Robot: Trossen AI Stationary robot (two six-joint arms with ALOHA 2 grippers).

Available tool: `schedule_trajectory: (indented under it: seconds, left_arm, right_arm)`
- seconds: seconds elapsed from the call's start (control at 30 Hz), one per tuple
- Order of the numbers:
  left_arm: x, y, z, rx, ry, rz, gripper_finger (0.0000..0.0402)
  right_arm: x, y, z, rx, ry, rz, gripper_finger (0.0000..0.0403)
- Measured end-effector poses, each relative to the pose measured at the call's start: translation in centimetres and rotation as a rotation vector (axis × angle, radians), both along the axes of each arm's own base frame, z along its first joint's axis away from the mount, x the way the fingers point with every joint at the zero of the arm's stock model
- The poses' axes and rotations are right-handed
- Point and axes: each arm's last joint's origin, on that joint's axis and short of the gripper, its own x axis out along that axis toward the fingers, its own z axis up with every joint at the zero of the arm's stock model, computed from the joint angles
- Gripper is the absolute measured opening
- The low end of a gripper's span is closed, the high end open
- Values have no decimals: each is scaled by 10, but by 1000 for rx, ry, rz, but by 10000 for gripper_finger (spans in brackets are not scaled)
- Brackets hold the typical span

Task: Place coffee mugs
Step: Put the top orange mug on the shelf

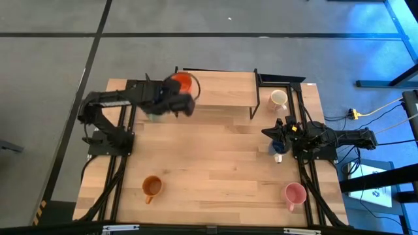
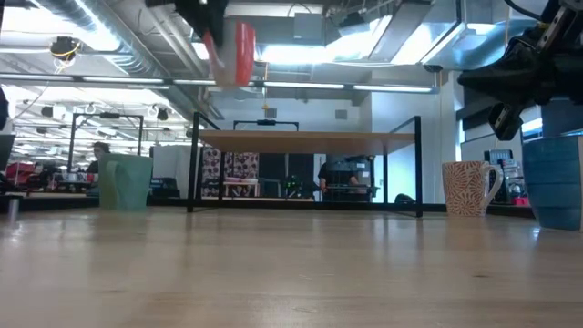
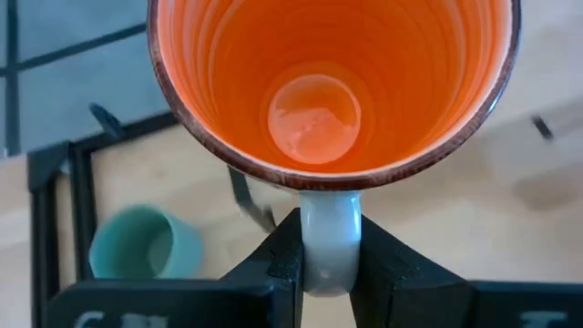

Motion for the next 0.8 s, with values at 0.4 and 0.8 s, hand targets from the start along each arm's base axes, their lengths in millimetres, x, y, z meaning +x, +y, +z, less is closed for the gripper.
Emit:
schedule_trajectory:
  seconds: [0.4,0.8]
  left_arm:
    - [11,81,-10,17,7,86,48]
    - [15,132,-35,-103,34,117,48]
  right_arm:
    - [0,0,0,-23,2,-1,1]
    - [0,0,0,-24,3,11,1]
